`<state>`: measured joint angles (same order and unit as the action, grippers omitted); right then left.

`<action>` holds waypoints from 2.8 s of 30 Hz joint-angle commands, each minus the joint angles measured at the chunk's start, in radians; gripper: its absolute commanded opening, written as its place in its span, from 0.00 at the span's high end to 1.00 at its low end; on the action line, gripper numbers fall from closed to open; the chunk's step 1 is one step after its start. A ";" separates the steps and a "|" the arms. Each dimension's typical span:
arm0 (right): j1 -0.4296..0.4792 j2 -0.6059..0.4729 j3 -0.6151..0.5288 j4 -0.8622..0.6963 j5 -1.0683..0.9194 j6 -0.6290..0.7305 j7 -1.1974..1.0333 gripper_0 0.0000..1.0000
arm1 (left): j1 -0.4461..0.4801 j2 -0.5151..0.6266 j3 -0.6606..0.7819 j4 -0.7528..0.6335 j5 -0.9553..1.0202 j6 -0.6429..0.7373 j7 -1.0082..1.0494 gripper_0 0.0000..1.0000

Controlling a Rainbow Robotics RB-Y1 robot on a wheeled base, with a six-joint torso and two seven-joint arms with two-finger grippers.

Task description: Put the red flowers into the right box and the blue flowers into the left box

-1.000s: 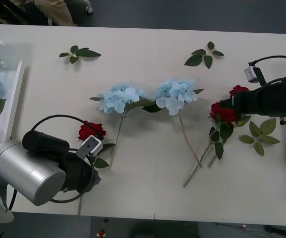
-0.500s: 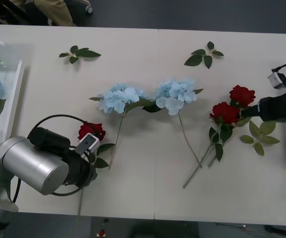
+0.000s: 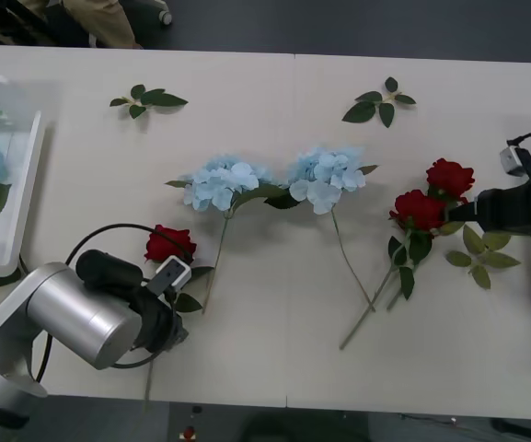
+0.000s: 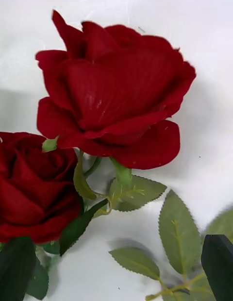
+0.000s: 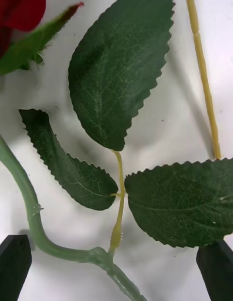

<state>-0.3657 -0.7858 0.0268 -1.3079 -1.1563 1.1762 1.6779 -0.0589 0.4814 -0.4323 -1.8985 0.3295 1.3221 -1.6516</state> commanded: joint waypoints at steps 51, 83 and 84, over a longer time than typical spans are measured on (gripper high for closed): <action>-0.222 0.160 0.074 0.343 0.102 -0.224 -0.038 1.00 | -0.305 -0.087 0.009 -0.189 0.675 -0.653 -0.206 1.00; -0.253 -0.219 -0.231 0.381 0.369 -0.023 0.327 1.00 | -0.424 -0.162 -0.117 0.016 0.672 -0.860 -0.304 1.00; -0.253 -0.219 -0.214 0.410 0.372 -0.066 0.330 1.00 | -0.424 -0.162 -0.117 0.016 0.672 -0.860 -0.304 1.00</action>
<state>-0.5859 -0.9754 -0.2194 -0.9529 -0.7951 1.1729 1.9650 -0.4499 0.3089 -0.5562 -1.8607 0.9987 0.4718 -1.9237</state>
